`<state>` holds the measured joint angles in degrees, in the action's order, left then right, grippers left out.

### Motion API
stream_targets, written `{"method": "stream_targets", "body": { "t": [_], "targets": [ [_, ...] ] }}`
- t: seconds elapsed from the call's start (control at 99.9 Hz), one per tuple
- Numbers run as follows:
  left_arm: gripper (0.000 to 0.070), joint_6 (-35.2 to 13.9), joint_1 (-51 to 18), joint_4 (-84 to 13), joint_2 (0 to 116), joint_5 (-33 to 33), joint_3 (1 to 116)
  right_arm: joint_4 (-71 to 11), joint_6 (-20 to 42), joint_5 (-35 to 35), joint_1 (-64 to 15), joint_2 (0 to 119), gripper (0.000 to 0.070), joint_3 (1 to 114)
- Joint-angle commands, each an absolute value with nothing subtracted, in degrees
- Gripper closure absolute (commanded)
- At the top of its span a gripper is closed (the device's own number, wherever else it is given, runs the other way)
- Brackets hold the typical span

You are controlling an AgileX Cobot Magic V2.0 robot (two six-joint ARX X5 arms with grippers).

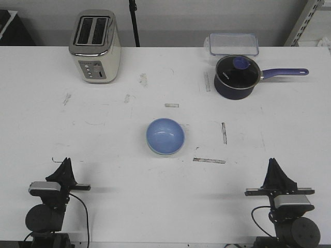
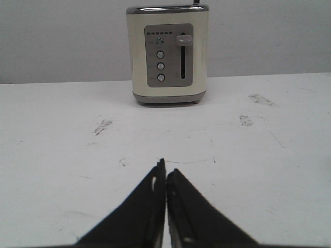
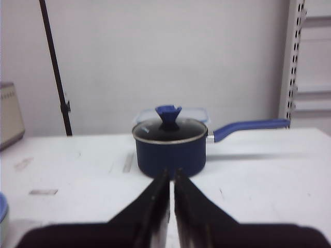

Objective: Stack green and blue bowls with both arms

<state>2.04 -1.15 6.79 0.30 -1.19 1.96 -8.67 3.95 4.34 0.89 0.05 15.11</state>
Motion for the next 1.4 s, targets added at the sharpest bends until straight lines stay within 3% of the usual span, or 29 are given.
{"method": "stream_targets", "body": {
  "t": [0.0, 0.2, 0.43, 1.391],
  "targets": [
    [0.0698, 2.11, -1.04, 7.51, 0.19, -1.06, 0.67, -3.01, 4.67, 4.27, 0.23, 0.08, 0.0695, 11.73],
    [0.0699, 2.11, -1.04, 7.49, 0.19, -1.06, 0.67, 3.86, 4.64, 2.85, -1.63, 0.08, 0.0696, 4.69],
    [0.0698, 2.11, -1.04, 7.49, 0.19, -1.06, 0.67, 5.19, 4.67, 2.81, -1.80, 0.08, 0.0696, 0.71],
    [0.0698, 2.11, -1.04, 7.46, 0.19, -1.06, 0.67, 6.85, 4.49, 2.63, -1.80, 0.08, 0.0695, 0.71]
  ]
}}
